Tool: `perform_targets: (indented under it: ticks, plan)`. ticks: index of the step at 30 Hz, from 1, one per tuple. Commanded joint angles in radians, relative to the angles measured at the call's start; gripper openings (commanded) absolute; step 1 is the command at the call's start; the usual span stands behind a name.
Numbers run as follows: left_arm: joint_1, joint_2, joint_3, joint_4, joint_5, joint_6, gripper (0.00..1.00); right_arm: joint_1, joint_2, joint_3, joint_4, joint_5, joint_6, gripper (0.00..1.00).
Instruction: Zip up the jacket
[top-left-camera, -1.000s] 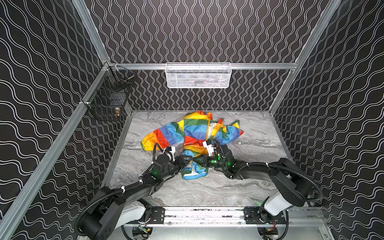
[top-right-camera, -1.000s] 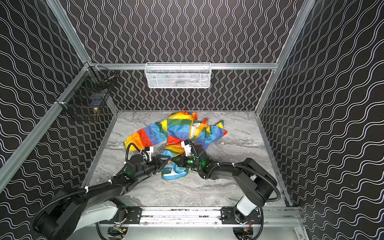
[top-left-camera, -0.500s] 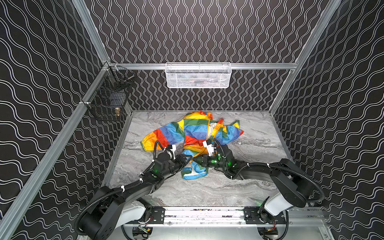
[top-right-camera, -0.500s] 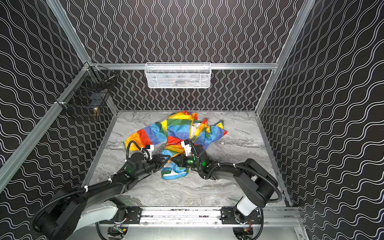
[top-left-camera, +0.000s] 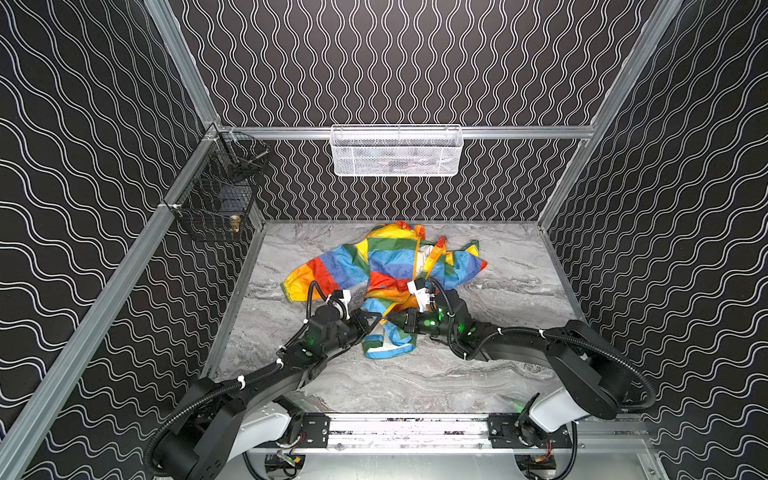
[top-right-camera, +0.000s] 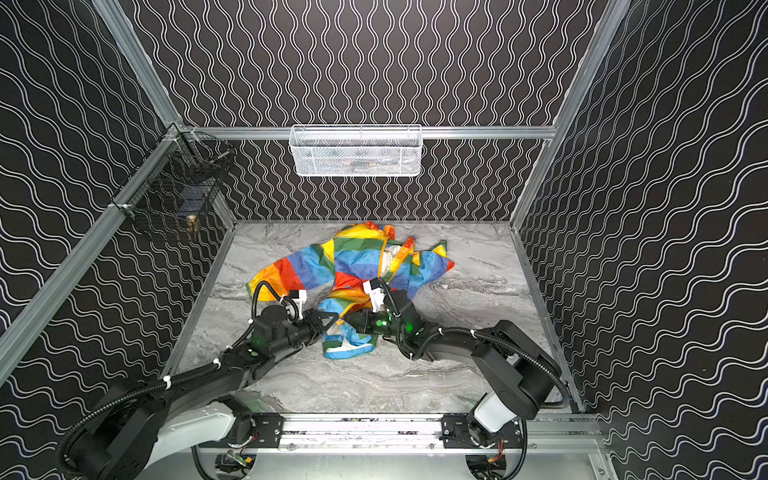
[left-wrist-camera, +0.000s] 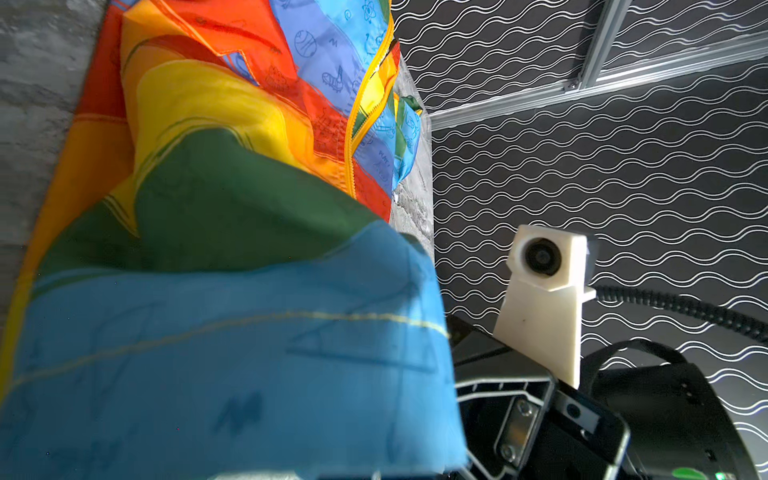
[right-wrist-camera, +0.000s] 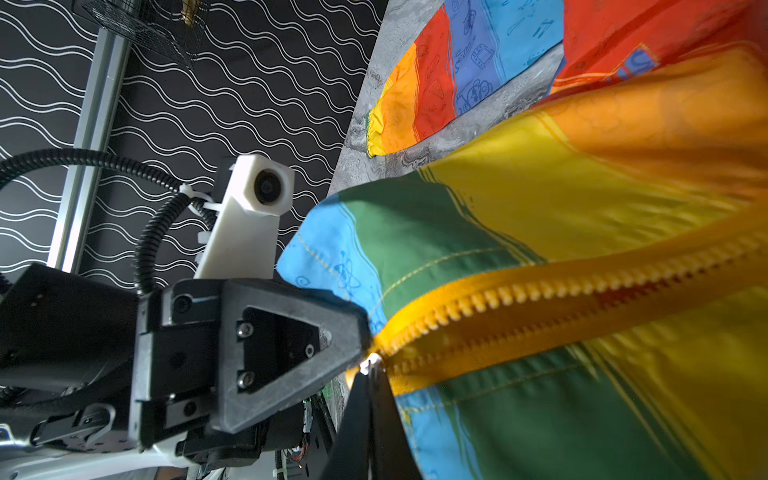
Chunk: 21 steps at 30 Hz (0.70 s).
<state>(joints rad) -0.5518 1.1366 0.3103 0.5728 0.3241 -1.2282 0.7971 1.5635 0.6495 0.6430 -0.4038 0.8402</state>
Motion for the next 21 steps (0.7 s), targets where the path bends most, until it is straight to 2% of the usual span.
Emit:
perform_targets:
  ticks: [1,12,21]
  plan:
    - [-0.001,-0.004,-0.002,0.026,0.004,-0.001,0.02,0.001,-0.014,-0.002,-0.005,0.021,-0.012,0.00]
    - [0.000,-0.064,0.074,-0.108,0.067,0.086,0.00,0.001,-0.071,0.051,-0.195,0.128,-0.095,0.00]
    - [-0.001,-0.111,0.112,-0.212,0.109,0.122,0.00,-0.001,-0.099,0.075,-0.261,0.208,-0.117,0.00]
